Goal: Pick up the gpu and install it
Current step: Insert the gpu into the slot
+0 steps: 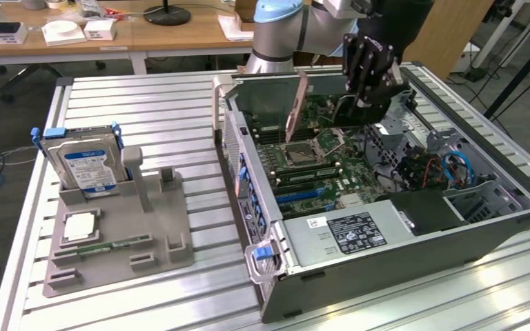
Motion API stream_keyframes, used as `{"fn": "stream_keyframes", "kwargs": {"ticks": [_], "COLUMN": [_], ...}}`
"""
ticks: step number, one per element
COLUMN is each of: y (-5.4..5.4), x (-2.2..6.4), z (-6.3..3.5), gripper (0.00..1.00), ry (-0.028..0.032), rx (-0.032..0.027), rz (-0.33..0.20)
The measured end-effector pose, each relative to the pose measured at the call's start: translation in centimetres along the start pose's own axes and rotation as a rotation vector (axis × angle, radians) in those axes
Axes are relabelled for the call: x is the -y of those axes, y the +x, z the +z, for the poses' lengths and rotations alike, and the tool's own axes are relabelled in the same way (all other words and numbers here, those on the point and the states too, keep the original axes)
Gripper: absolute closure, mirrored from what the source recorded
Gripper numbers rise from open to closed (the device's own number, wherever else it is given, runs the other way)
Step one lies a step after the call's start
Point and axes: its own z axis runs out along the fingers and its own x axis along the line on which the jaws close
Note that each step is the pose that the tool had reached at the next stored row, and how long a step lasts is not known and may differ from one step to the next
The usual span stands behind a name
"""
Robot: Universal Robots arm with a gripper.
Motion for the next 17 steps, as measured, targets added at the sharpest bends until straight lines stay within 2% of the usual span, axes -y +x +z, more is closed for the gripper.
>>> {"fn": "stream_keyframes", "kwargs": {"ticks": [17], "y": [0.02], "x": [0.01], "z": [0.65], "gripper": [0.73], "ry": [0.0012], "rx": [0.0001], "rz": [0.0]}}
